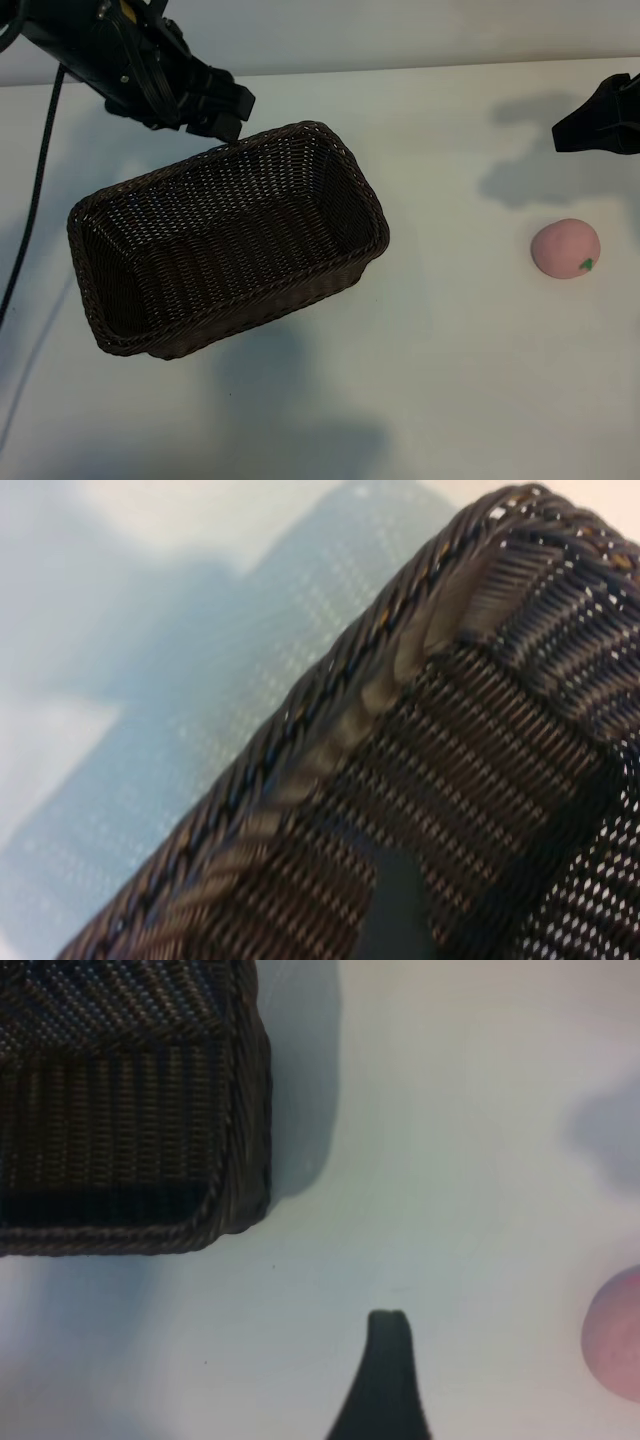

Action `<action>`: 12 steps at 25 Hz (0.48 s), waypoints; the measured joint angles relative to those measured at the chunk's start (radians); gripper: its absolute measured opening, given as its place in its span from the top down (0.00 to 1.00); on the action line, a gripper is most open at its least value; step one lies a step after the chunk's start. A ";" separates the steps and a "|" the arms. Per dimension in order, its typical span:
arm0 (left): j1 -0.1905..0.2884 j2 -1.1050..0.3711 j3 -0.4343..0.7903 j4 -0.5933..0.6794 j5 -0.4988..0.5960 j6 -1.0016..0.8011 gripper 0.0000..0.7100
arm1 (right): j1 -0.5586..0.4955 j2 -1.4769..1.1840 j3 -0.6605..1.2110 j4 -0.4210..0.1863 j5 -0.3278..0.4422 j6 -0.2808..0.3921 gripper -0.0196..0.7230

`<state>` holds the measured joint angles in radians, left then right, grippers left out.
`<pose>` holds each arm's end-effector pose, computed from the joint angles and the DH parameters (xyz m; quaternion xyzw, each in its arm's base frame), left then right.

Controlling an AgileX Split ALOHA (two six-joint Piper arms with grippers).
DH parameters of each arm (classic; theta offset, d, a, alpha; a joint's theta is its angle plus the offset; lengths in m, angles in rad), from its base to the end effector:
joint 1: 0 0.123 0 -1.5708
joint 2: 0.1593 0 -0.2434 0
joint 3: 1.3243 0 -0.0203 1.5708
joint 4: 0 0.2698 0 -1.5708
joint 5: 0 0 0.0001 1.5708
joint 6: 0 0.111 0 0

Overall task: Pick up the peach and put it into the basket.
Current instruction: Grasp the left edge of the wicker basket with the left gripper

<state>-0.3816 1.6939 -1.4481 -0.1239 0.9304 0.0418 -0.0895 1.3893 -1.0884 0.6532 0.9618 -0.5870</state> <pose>0.3568 -0.1550 0.2365 0.1801 0.9527 -0.0965 0.2250 0.3129 0.0275 0.2448 -0.1043 0.9317 0.2157 0.2730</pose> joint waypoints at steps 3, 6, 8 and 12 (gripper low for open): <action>0.000 -0.016 0.013 0.066 0.058 -0.075 0.17 | 0.000 0.000 0.000 0.000 0.000 0.001 0.17; 0.000 -0.091 0.083 0.148 0.071 -0.170 0.17 | 0.000 0.000 0.000 0.000 0.001 0.001 0.17; 0.000 -0.163 0.146 0.211 0.069 -0.246 0.17 | 0.000 0.000 0.000 0.000 0.006 0.001 0.17; 0.000 -0.301 0.306 0.301 0.066 -0.390 0.17 | 0.000 0.000 0.000 0.000 0.011 0.001 0.17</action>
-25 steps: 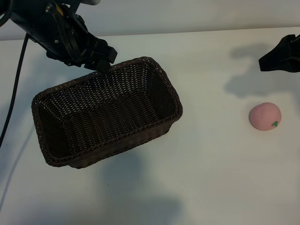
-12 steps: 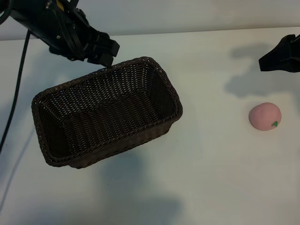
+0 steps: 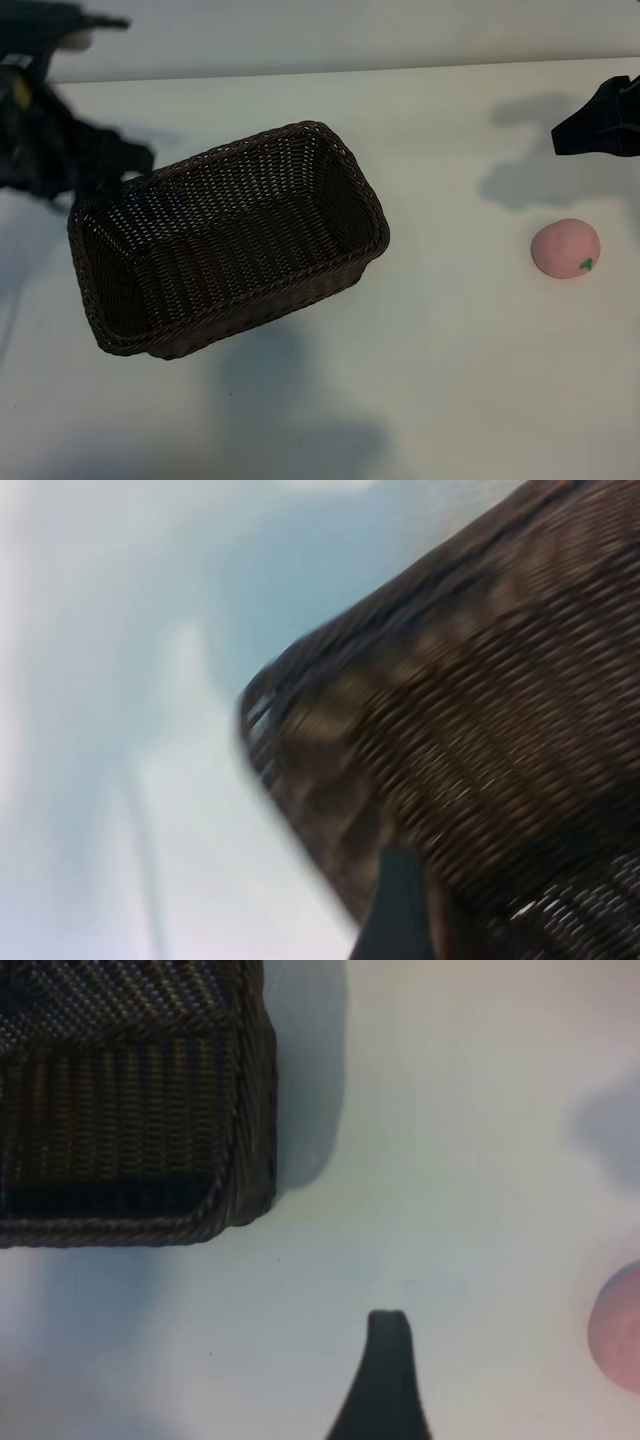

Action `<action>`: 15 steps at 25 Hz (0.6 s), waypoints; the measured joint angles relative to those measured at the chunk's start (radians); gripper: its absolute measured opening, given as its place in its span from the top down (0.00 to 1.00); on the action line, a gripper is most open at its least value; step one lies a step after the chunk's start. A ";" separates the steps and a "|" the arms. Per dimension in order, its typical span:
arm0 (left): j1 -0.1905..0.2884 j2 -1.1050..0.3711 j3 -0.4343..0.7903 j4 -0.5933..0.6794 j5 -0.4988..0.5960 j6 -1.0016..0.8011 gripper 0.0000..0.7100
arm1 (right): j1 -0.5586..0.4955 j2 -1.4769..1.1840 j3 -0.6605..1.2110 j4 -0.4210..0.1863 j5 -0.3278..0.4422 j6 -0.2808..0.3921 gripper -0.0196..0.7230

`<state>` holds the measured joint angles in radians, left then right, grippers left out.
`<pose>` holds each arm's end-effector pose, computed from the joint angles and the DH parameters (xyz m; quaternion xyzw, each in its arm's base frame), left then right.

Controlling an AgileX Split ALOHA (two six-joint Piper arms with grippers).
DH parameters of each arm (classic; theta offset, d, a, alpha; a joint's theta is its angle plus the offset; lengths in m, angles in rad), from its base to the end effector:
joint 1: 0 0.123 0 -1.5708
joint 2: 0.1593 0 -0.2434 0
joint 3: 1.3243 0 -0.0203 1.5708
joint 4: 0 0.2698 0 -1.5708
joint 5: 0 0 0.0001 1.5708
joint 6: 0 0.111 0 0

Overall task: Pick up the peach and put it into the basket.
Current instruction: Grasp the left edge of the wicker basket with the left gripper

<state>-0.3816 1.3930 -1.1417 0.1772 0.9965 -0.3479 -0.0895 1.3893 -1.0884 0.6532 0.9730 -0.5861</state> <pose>0.2933 -0.1000 0.2419 0.0484 0.9745 0.0047 0.2190 0.3118 0.0280 0.2445 -0.1057 0.9323 0.2182 0.2683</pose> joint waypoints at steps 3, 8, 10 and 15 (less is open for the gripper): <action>0.000 -0.054 0.123 0.019 -0.032 -0.088 0.17 | 0.000 0.000 0.000 0.000 0.001 0.000 0.17; 0.000 -0.059 0.266 0.021 -0.146 -0.238 0.17 | 0.000 0.000 0.000 0.000 0.007 -0.001 0.17; 0.000 -0.057 0.303 0.021 -0.179 -0.281 0.17 | 0.000 0.000 0.000 0.000 0.008 -0.001 0.17; 0.013 -0.050 0.354 0.080 -0.257 -0.409 0.17 | 0.000 0.000 0.000 0.000 0.008 -0.001 0.17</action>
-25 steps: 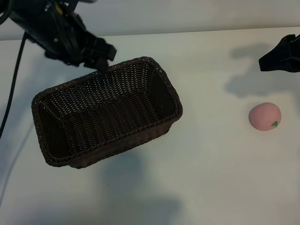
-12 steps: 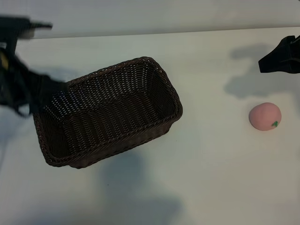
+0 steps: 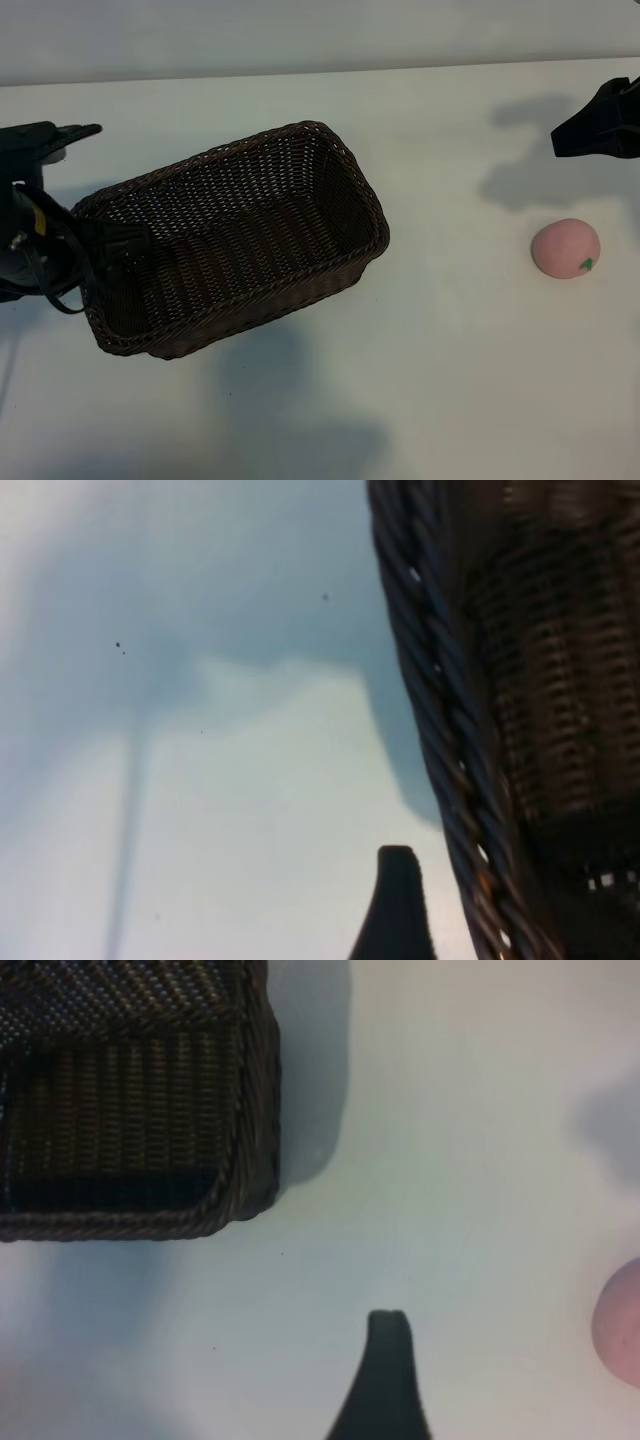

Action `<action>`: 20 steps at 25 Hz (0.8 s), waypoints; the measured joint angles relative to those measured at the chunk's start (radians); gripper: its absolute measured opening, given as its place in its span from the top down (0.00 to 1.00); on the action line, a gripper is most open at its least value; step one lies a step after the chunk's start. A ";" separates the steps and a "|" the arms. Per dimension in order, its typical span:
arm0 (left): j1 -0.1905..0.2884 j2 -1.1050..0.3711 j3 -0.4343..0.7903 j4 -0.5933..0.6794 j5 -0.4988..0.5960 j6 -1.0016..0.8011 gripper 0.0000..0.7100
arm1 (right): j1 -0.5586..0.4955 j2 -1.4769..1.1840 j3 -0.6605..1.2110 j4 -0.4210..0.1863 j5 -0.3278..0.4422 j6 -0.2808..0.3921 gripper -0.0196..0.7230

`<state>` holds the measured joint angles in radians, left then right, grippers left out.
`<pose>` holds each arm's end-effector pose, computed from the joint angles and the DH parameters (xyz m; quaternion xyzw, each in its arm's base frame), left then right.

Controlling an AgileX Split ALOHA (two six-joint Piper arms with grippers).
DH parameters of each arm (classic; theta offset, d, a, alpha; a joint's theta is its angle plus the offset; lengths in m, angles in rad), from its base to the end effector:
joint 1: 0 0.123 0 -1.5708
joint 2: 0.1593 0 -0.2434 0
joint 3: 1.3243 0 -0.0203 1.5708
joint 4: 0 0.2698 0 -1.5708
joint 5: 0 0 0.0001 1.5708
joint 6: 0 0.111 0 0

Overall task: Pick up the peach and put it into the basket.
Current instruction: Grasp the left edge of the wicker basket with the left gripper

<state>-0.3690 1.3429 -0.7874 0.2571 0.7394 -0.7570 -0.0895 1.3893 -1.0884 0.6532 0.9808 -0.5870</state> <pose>0.2621 -0.0810 0.1606 -0.1119 0.9721 -0.0093 0.2059 0.3111 0.0284 0.2443 -0.1074 0.9327 0.2197 0.2651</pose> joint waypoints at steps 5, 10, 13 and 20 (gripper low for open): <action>0.118 0.022 0.067 -0.042 -0.066 0.016 0.17 | 0.000 0.000 0.000 0.000 0.000 0.000 0.17; 0.198 0.073 0.082 -0.185 -0.157 0.180 0.17 | 0.000 0.000 0.000 0.000 0.010 0.000 0.17; 0.206 0.128 0.092 -0.243 -0.209 0.230 0.17 | 0.000 0.000 0.000 0.000 0.015 0.000 0.17; 0.207 0.183 0.092 -0.278 -0.281 0.258 0.17 | 0.000 0.000 0.000 0.000 0.019 0.000 0.17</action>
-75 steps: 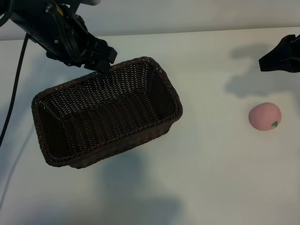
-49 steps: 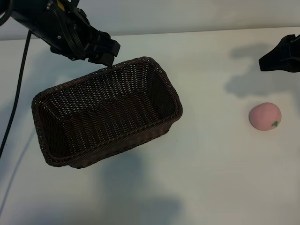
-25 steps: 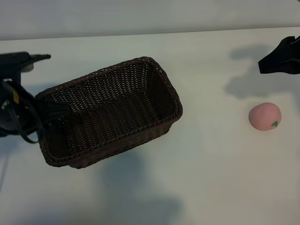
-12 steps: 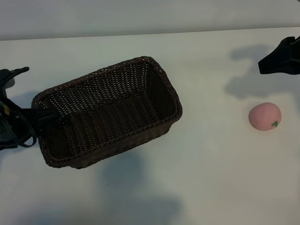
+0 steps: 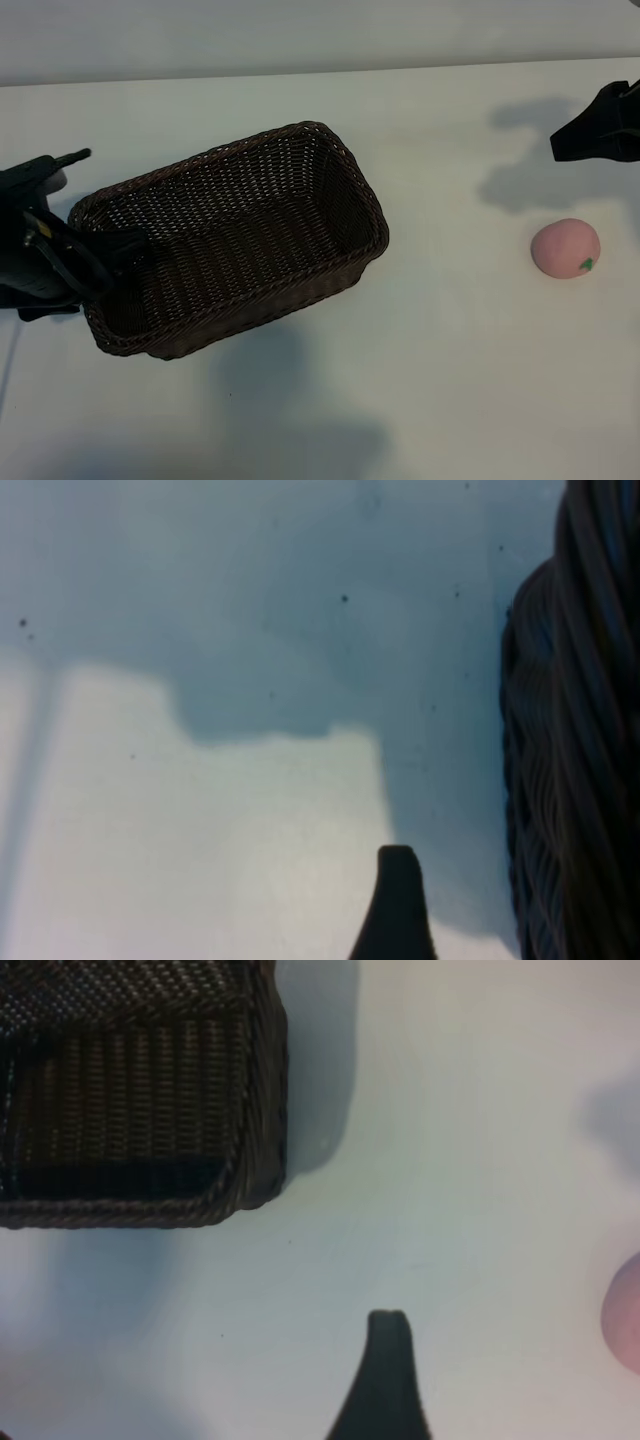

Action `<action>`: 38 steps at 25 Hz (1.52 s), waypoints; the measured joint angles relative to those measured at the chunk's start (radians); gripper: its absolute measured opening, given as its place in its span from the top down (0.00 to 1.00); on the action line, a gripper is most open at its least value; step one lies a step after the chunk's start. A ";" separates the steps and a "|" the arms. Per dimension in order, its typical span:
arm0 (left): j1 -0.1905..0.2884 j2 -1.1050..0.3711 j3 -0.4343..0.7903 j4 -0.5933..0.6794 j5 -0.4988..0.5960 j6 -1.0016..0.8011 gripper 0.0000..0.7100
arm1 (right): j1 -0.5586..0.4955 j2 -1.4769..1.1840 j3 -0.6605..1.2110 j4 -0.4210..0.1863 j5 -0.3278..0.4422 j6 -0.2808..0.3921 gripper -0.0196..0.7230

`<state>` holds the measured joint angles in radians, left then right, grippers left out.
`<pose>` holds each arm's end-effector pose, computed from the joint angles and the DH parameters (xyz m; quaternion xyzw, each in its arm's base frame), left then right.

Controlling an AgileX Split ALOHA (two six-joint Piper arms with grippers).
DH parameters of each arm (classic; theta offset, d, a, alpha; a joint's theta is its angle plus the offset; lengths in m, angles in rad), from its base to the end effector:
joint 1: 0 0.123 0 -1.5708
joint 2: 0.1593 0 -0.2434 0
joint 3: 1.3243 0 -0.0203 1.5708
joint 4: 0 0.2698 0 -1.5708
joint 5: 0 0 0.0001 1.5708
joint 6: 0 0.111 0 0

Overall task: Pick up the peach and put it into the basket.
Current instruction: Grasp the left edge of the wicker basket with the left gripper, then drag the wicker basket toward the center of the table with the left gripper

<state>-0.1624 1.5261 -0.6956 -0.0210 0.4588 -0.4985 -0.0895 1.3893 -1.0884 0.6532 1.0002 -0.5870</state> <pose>0.2763 -0.0463 0.0936 -0.1727 0.9677 -0.0654 0.1713 0.3092 0.0293 0.2437 -0.1106 0.9336 0.2239 0.2570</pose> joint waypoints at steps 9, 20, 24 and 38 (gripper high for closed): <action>0.000 0.074 0.000 -0.007 -0.032 0.003 0.19 | 0.000 0.000 0.000 0.000 0.009 0.000 0.17; 0.000 0.074 0.000 -0.056 -0.052 0.026 0.73 | 0.000 0.000 0.000 0.000 0.011 0.000 0.17; 0.000 0.058 0.000 -0.170 -0.064 0.127 0.75 | 0.000 0.000 0.000 0.000 0.011 0.000 0.17; 0.000 -0.032 -0.010 -0.906 -0.081 0.872 0.78 | 0.000 0.000 0.000 0.000 0.011 0.001 0.17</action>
<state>-0.1619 1.4944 -0.7054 -0.9267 0.3783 0.3733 -0.0895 1.3893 -1.0884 0.6532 1.0113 -0.5861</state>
